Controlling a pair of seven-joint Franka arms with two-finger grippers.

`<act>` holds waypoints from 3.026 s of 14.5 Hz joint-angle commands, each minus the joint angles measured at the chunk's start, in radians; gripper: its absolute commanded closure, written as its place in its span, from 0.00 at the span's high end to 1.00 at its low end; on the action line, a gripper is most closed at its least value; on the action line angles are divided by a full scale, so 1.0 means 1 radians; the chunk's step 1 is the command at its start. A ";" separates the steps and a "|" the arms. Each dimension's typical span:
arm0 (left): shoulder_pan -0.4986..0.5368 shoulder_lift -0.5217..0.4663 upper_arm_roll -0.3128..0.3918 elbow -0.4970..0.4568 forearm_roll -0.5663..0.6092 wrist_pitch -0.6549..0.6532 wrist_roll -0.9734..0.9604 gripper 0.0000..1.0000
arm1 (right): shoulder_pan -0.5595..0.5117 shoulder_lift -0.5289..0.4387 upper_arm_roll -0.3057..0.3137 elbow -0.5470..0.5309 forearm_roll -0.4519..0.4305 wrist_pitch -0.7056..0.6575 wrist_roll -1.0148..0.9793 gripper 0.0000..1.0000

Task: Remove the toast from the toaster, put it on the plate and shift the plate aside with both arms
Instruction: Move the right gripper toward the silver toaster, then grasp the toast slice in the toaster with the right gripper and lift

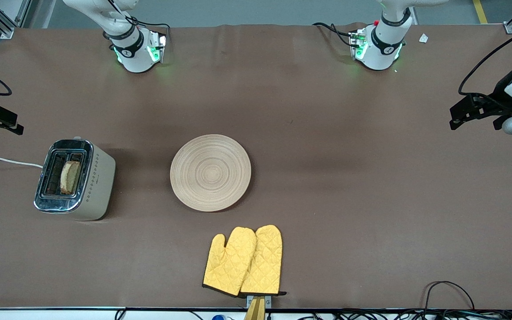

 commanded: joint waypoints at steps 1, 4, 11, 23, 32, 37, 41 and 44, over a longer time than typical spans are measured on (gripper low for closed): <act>-0.002 -0.004 0.001 0.004 0.011 -0.001 0.019 1.00 | -0.005 -0.034 0.005 -0.035 -0.003 0.014 -0.011 1.00; -0.002 -0.004 -0.002 0.004 0.016 -0.002 0.016 1.00 | -0.006 -0.032 0.005 -0.037 -0.001 0.012 -0.010 1.00; -0.008 0.051 -0.007 -0.009 0.004 -0.050 0.024 1.00 | -0.005 -0.026 0.005 -0.155 -0.003 0.093 -0.008 1.00; -0.005 0.045 -0.016 0.028 0.016 -0.048 0.018 1.00 | -0.002 0.202 0.005 -0.282 -0.066 0.396 -0.008 1.00; -0.005 0.044 -0.019 0.028 0.054 -0.047 0.011 1.00 | -0.008 0.224 0.005 -0.311 -0.063 0.376 -0.001 0.00; -0.006 0.044 -0.019 0.028 0.056 -0.047 0.018 1.00 | -0.008 0.229 0.005 -0.307 -0.063 0.373 -0.001 0.00; -0.003 0.044 -0.019 0.028 0.056 -0.045 0.021 1.00 | -0.005 0.221 0.005 -0.198 -0.064 0.295 -0.004 0.00; -0.006 0.044 -0.019 0.028 0.056 -0.047 0.021 1.00 | -0.003 0.210 0.007 -0.045 -0.064 0.154 -0.016 0.00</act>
